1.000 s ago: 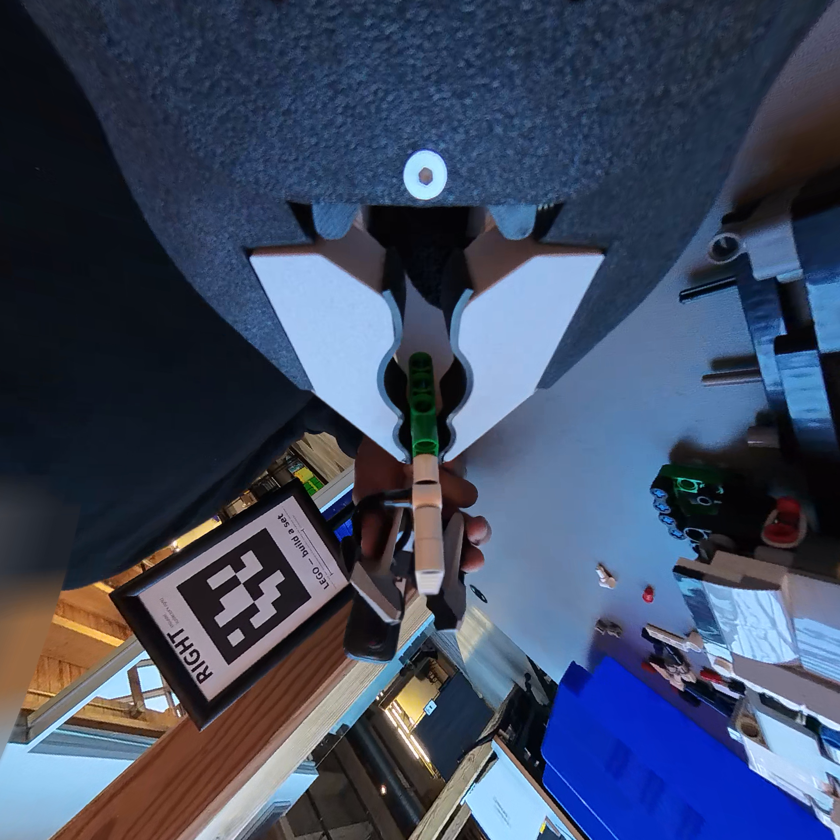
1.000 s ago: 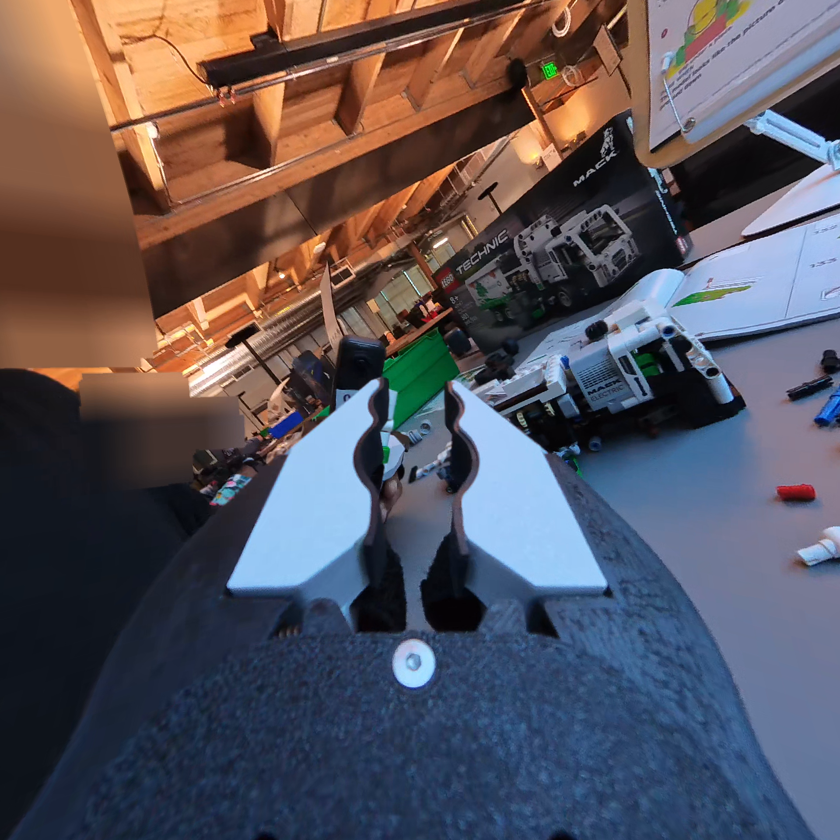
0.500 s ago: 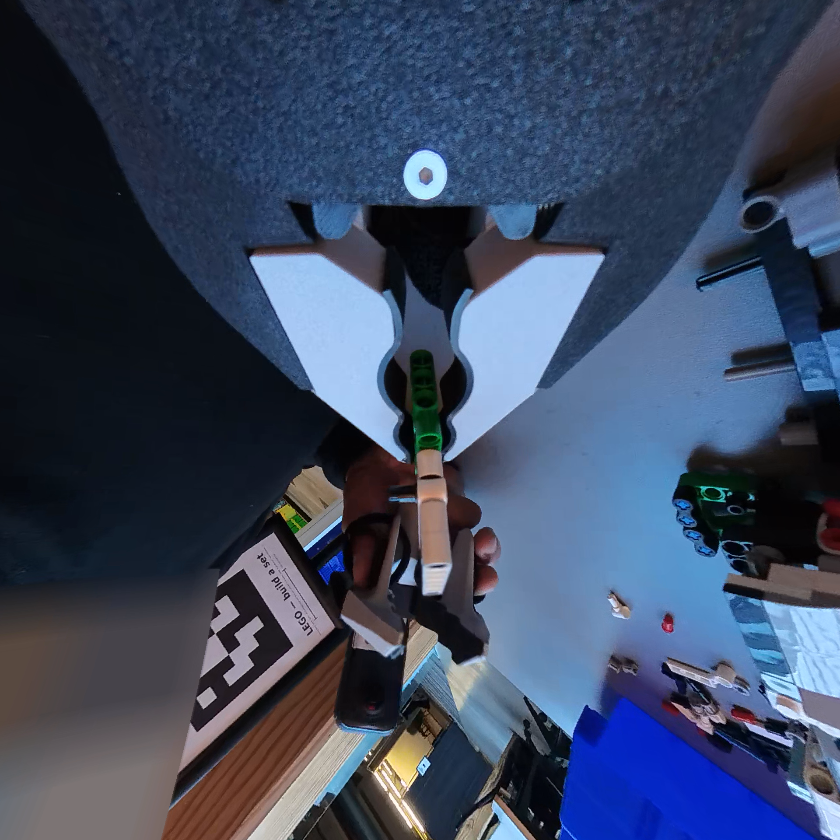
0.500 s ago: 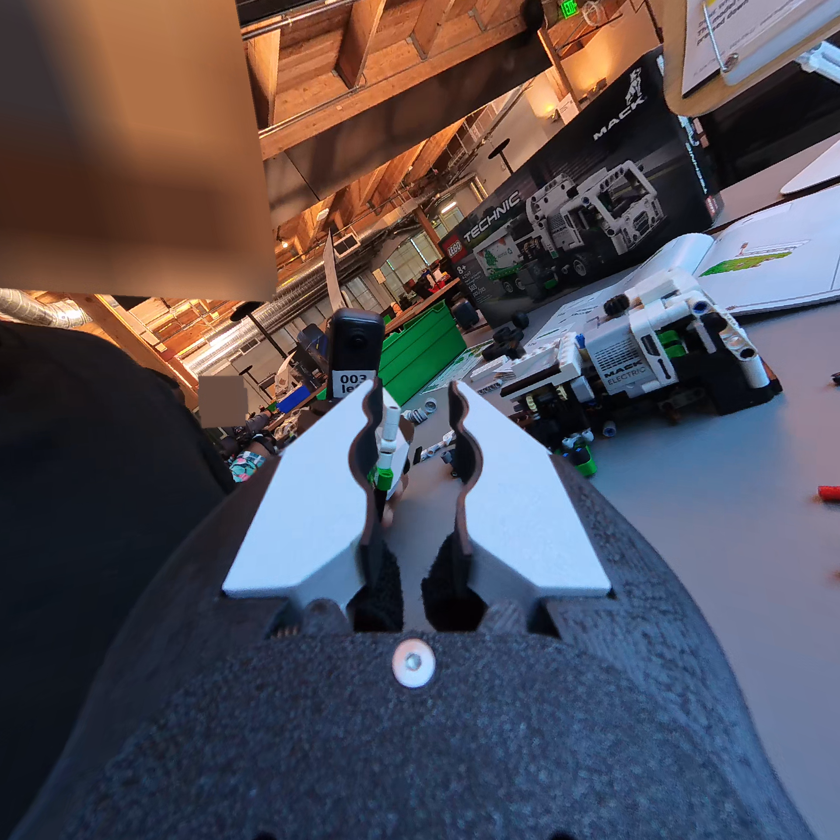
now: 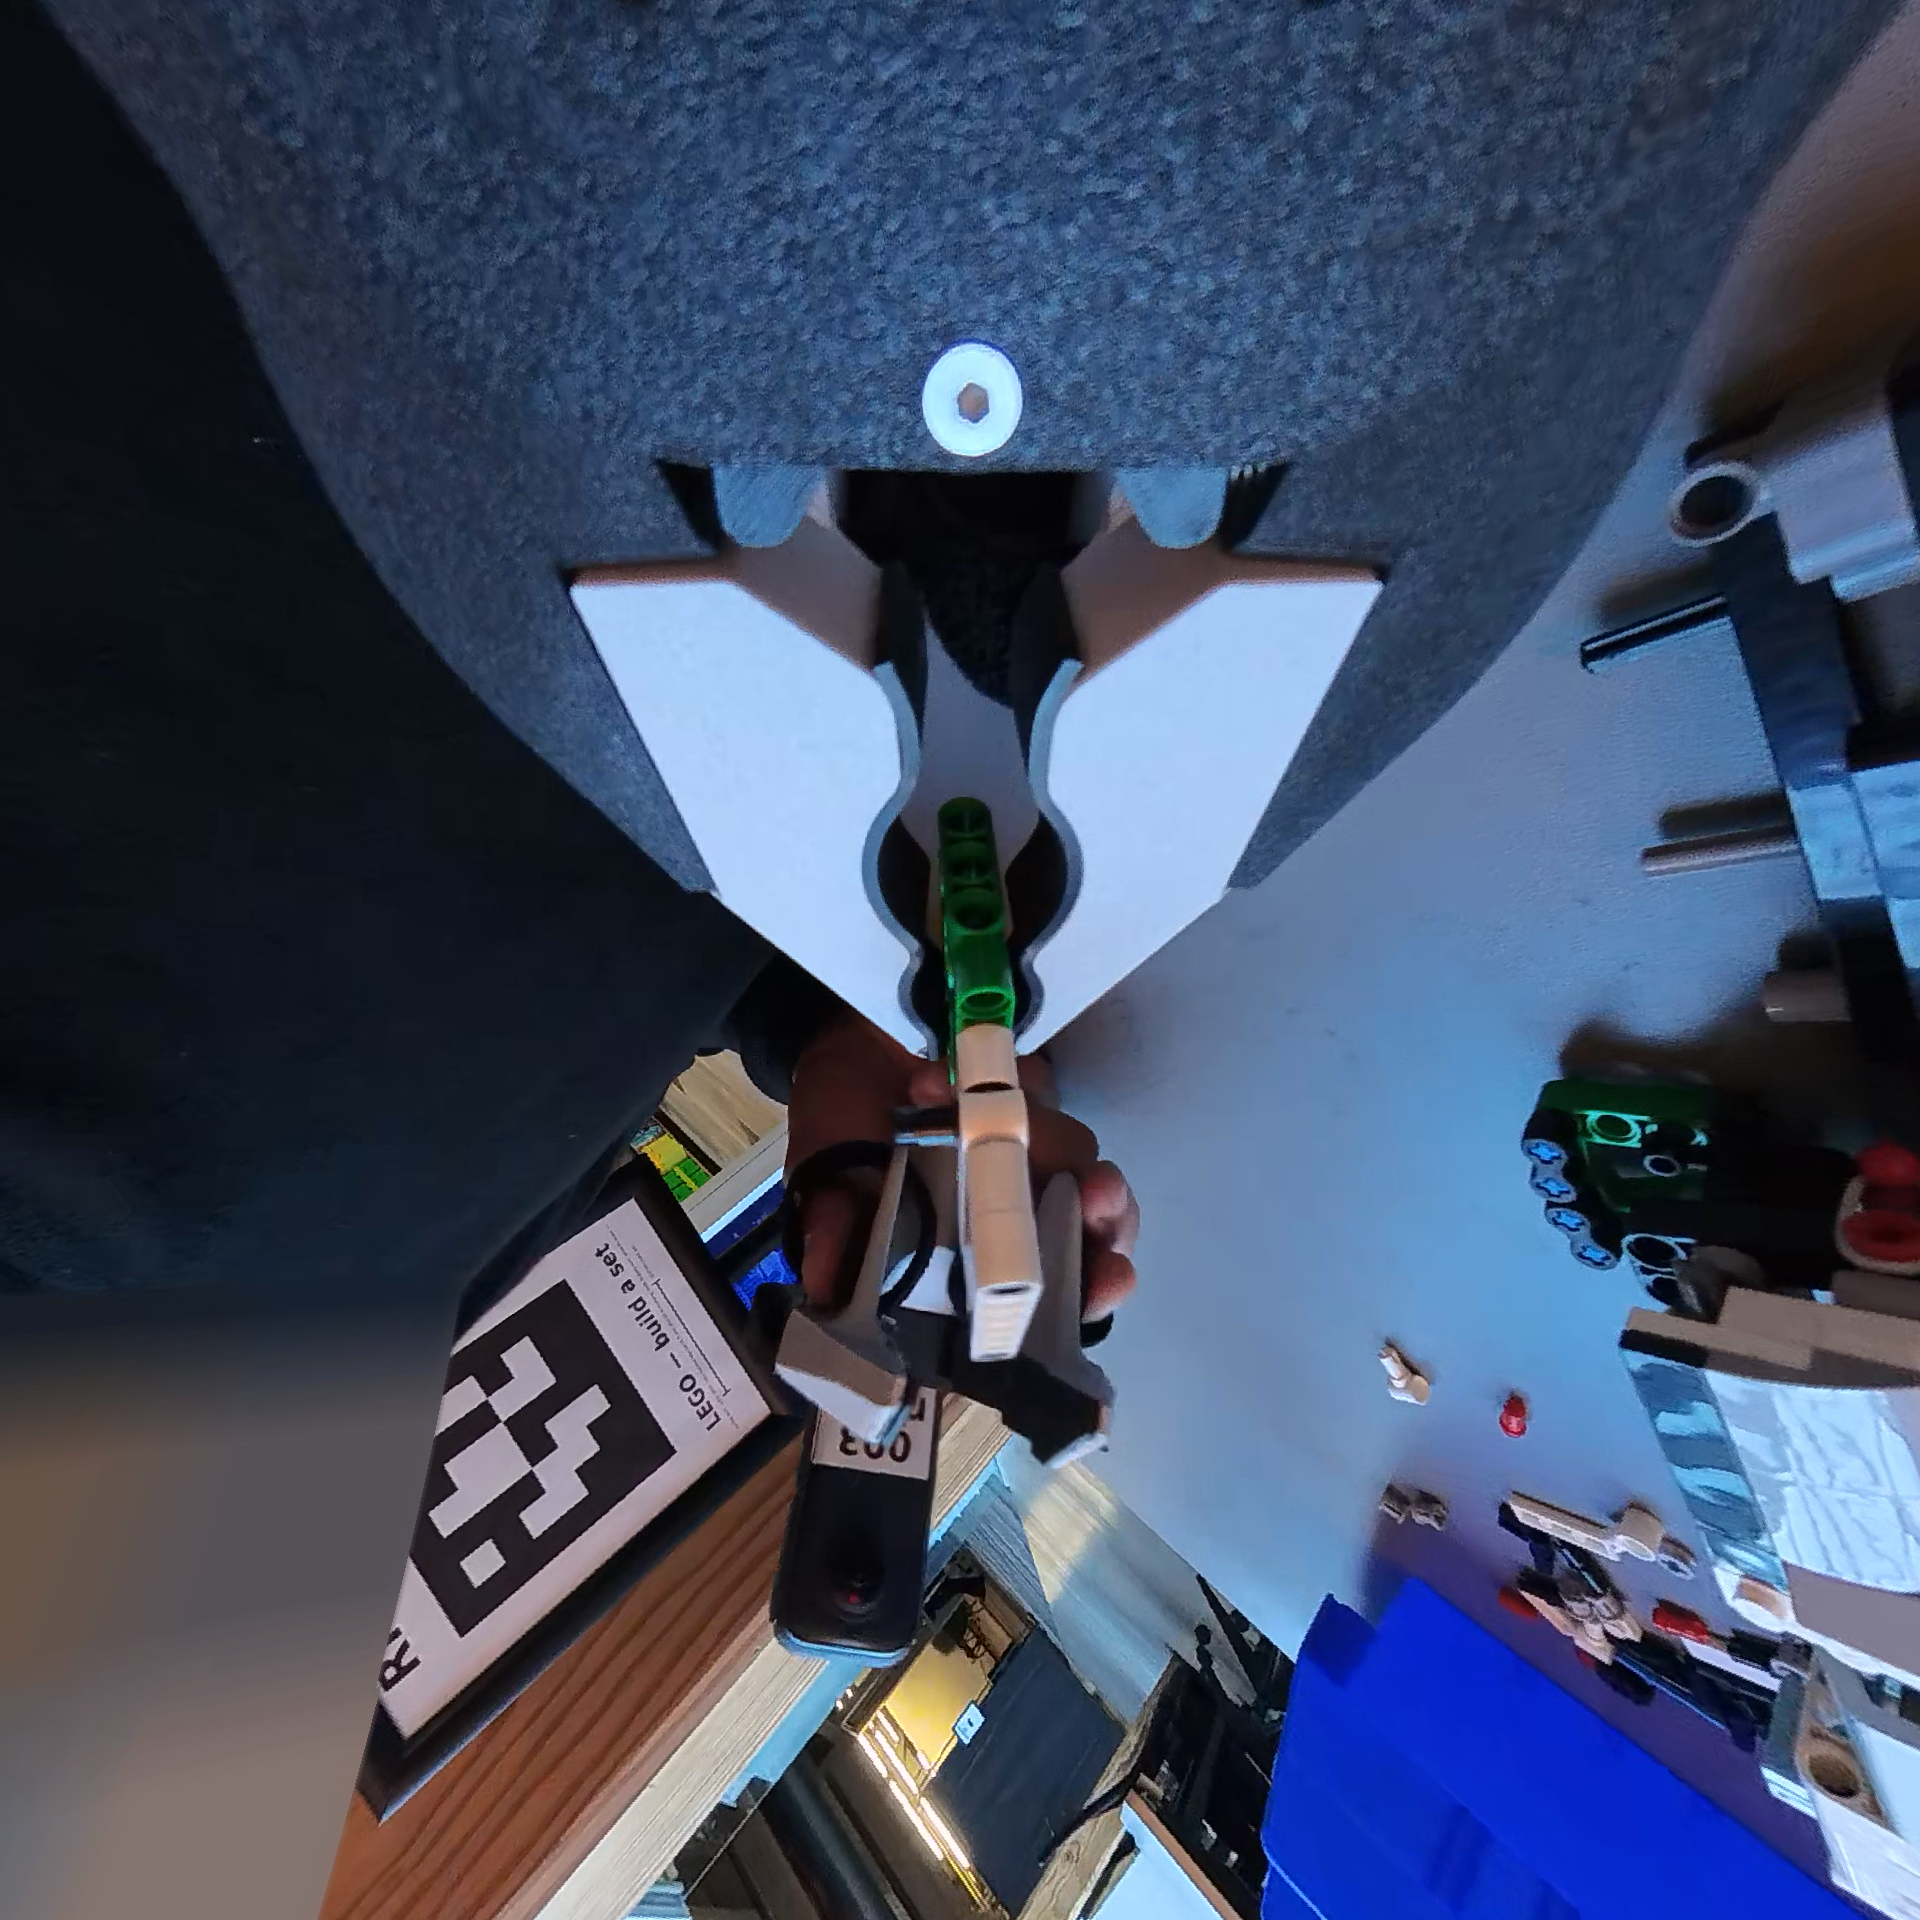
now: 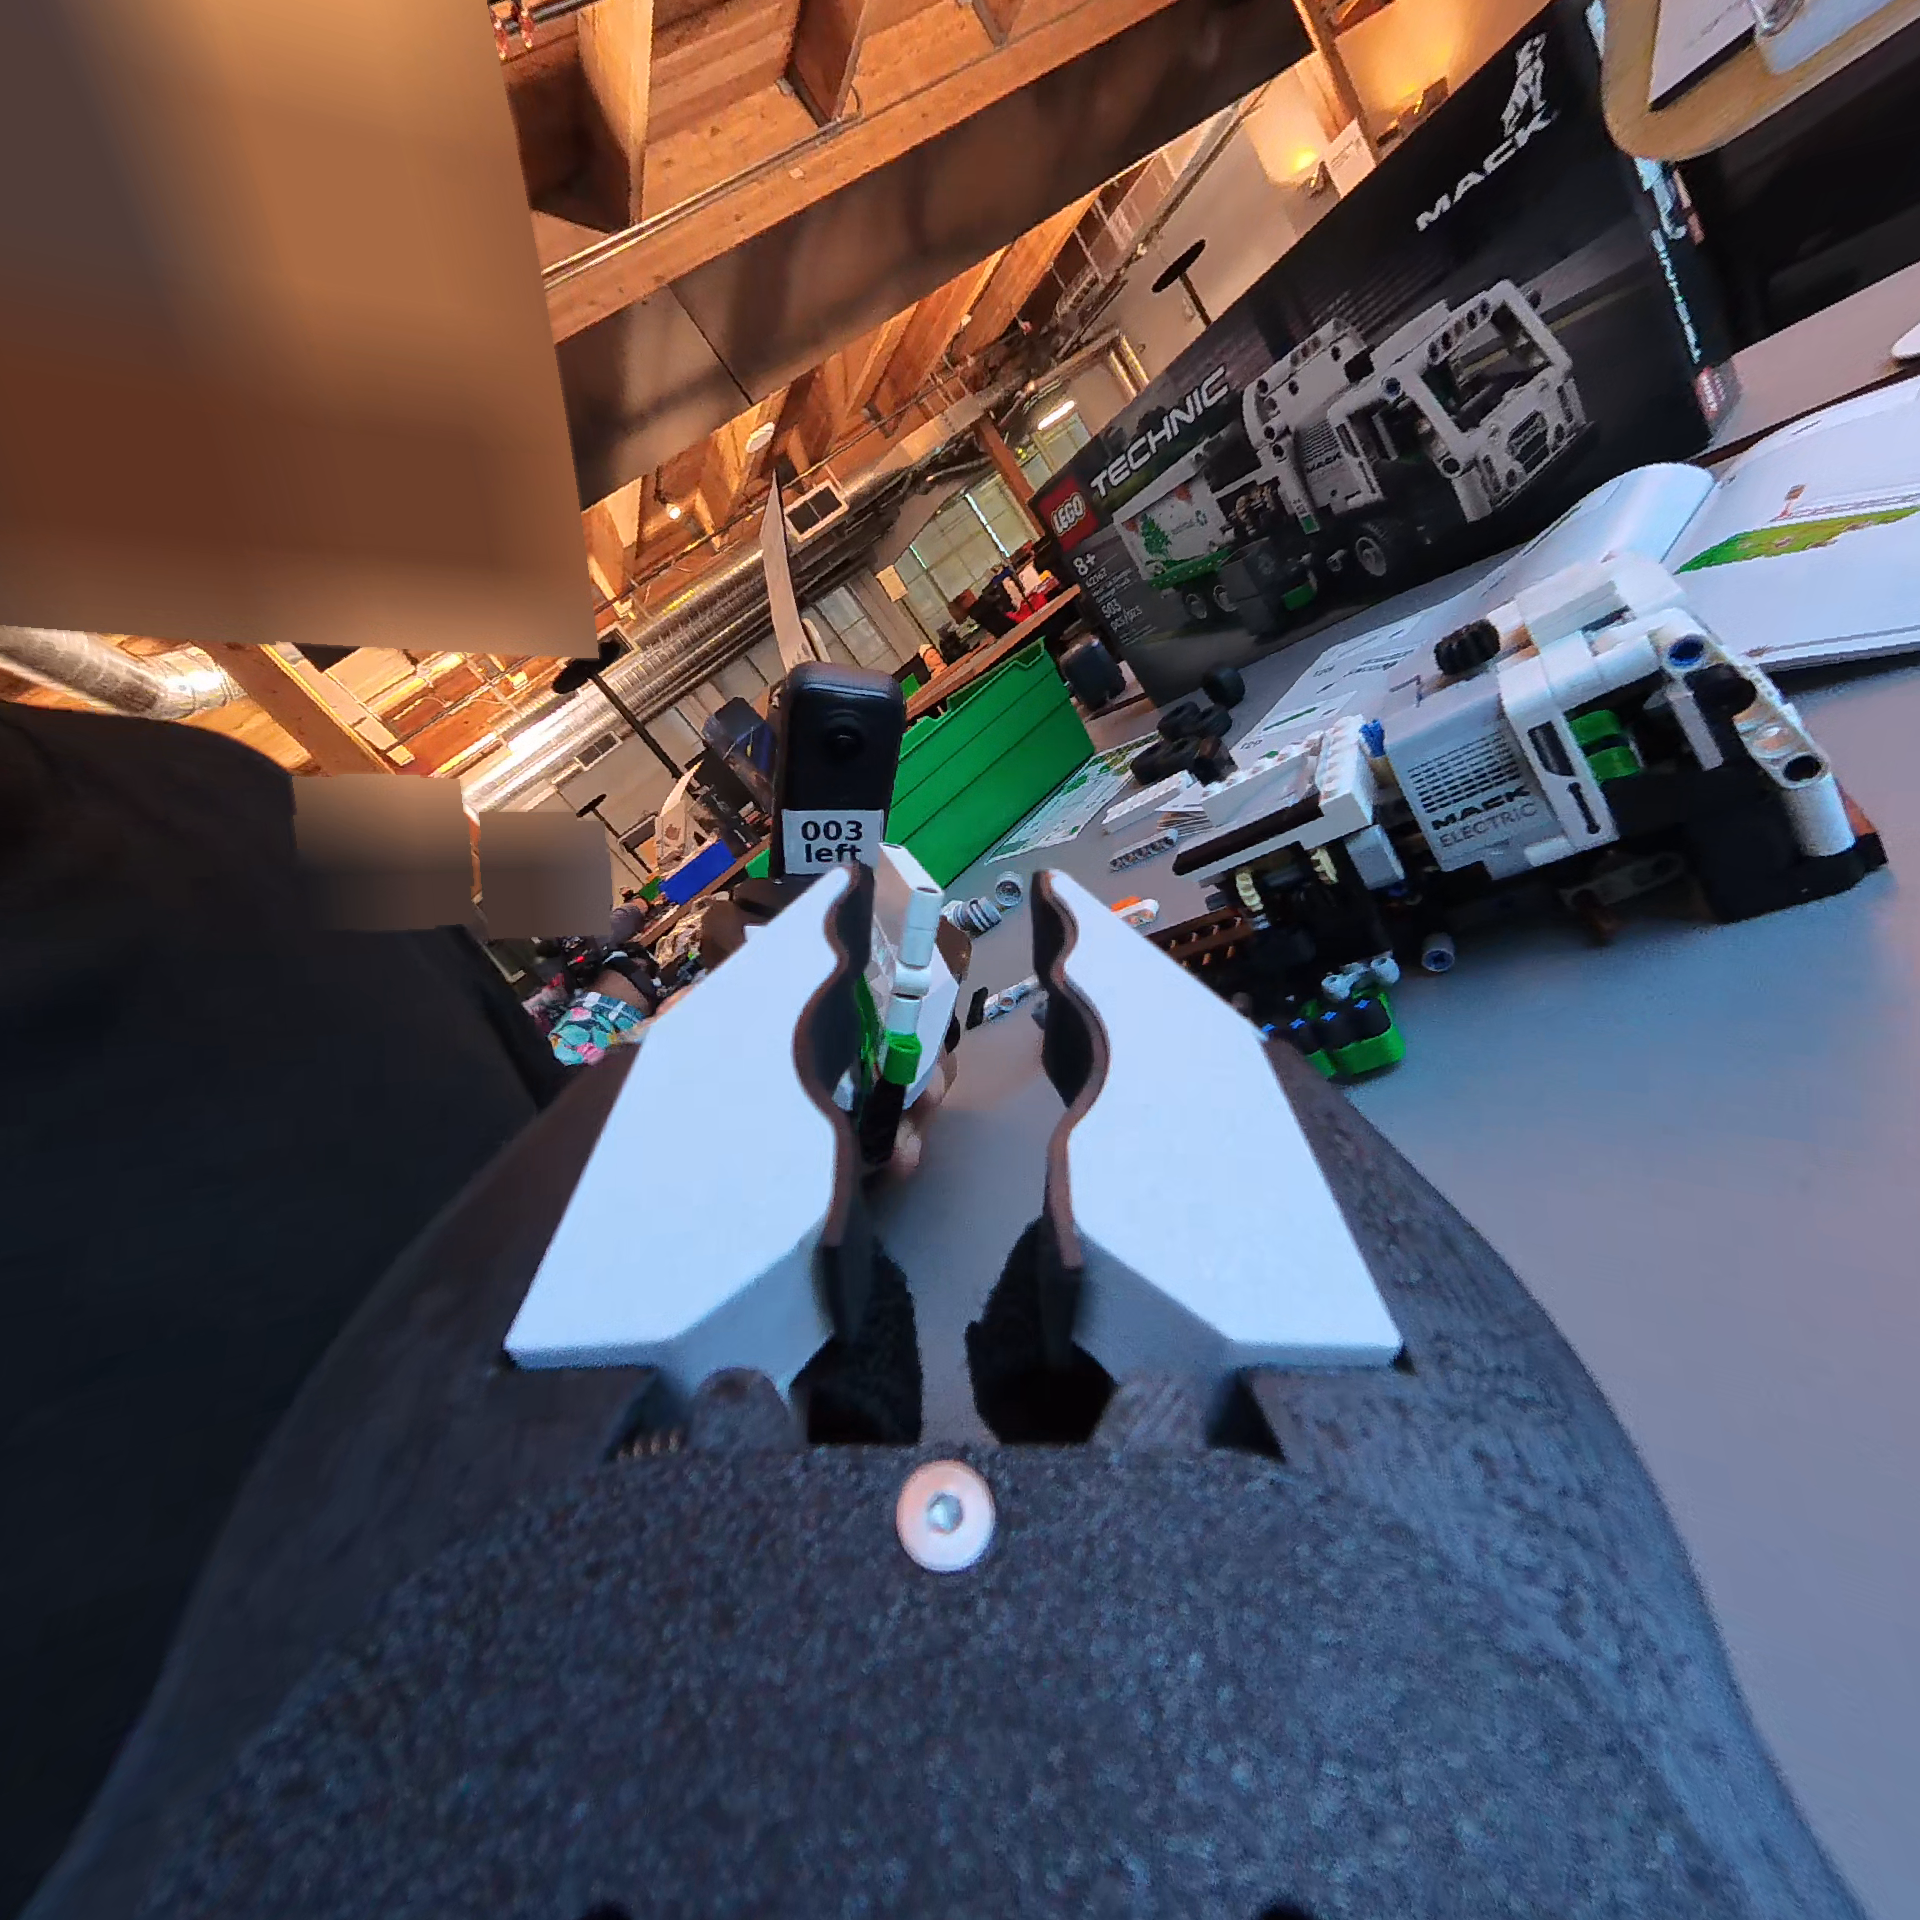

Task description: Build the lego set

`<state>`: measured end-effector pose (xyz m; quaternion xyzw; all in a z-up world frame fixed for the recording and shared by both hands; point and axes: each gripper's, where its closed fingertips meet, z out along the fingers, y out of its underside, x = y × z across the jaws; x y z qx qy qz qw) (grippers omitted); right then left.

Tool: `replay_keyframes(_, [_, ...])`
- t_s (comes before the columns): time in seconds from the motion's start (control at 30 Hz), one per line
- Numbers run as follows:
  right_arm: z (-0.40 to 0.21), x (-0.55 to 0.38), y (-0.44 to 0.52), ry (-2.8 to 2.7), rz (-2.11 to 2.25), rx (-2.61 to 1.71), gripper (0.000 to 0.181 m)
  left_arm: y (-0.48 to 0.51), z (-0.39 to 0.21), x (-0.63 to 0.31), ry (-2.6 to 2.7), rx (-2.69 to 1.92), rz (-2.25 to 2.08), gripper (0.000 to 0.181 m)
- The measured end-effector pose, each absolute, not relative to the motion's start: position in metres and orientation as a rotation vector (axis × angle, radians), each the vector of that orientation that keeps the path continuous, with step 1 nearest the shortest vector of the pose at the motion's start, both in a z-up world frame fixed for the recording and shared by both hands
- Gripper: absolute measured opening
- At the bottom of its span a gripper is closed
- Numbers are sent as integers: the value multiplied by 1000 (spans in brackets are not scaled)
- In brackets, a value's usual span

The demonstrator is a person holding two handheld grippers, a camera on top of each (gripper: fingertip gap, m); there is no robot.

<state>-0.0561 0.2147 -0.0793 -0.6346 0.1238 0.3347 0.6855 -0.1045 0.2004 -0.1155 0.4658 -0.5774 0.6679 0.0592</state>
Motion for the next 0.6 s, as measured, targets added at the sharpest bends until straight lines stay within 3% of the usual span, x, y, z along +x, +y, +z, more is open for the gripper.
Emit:
replay_keyframes(0.3, [-68, -82, 211, 129, 874, -1378, 37, 200, -74, -119, -1372, 1127, 2190, 6])
replay_keyframes(0.43, [-56, -105, 208, 68, 1175, -1309, 67, 189, -53, -138, -1214, 901, 2165, 6])
replay_keyframes(0.6, [-36, -156, 199, -91, 1625, -1222, 73, 168, -31, -172, -1151, 612, 2084, 6])
